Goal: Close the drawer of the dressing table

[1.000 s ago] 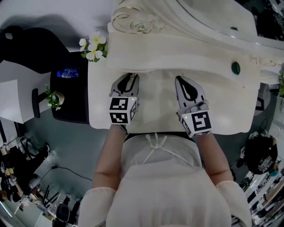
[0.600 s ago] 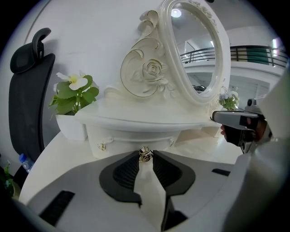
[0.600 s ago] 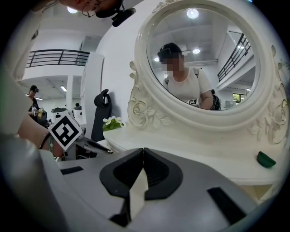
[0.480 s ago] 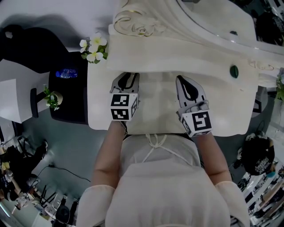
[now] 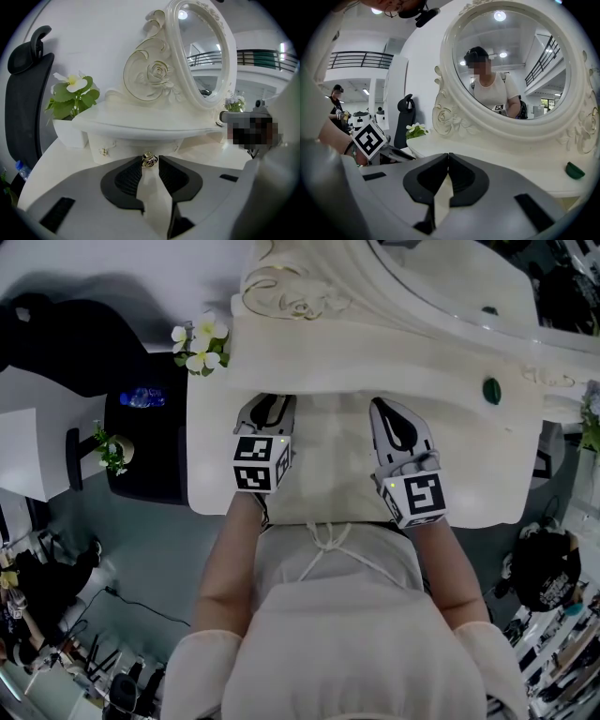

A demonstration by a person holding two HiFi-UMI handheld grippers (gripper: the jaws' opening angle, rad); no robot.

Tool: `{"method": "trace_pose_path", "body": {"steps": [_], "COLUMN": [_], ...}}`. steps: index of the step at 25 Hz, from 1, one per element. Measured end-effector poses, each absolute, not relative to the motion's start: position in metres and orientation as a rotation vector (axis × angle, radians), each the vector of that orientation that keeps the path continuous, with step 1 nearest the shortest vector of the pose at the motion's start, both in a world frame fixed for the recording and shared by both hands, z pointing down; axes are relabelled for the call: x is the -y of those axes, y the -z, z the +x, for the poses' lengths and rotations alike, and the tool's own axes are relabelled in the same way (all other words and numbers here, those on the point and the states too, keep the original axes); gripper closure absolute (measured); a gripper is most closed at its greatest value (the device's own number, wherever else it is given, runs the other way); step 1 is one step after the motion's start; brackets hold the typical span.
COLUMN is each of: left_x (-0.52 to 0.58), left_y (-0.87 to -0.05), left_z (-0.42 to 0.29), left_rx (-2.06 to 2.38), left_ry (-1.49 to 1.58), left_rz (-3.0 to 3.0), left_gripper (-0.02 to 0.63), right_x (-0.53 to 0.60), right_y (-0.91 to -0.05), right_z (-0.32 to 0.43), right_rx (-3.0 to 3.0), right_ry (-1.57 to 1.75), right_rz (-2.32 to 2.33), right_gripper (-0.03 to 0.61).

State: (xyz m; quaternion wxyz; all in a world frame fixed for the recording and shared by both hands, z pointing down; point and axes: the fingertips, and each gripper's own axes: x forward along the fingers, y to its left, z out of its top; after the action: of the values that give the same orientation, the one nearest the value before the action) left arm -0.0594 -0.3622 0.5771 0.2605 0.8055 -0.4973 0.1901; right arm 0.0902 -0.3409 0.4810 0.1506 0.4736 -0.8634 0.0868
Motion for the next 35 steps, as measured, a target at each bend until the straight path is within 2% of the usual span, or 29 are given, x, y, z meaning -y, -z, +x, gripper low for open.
{"method": "trace_pose_path", "body": {"steps": [2, 5, 6, 19, 25, 35], "left_x": [0.36, 0.355, 0.353, 0.328, 0.322, 0.314], "left_y": [-0.577, -0.574, -0.572, -0.493, -0.443, -0.361], "left_z": [-0.055, -0.05, -0.05, -0.059, -0.055, -0.049], "left_rx": [1.324, 1.294, 1.292, 1.348, 1.385, 1.464], "left_ry": [-0.525, -0.519, -0.517, -0.433, -0.351, -0.228], "left_rz": [2.196, 2.207, 2.209, 2.341, 2.452, 2.624], "left_gripper": [0.471, 0.38, 0.371, 0.373, 0.414, 0.565], "right_x": [0.34, 0.338, 0.336, 0.32, 0.312, 0.301], "right_y": [-0.48, -0.479, -0.479, -0.448, -0.428, -0.384], "right_z": [0.089, 0.088, 0.088, 0.1, 0.105, 0.107], "right_rx": [2.482, 2.48, 2.476, 2.466, 2.478, 2.557], "right_ry": [-0.254, -0.247, -0.242, -0.132, -0.084, -0.044], "right_rz": [1.362, 1.359, 1.359, 1.411, 1.456, 1.537], "right_gripper": [0.572, 0.572, 0.572, 0.572, 0.572, 0.572]}}
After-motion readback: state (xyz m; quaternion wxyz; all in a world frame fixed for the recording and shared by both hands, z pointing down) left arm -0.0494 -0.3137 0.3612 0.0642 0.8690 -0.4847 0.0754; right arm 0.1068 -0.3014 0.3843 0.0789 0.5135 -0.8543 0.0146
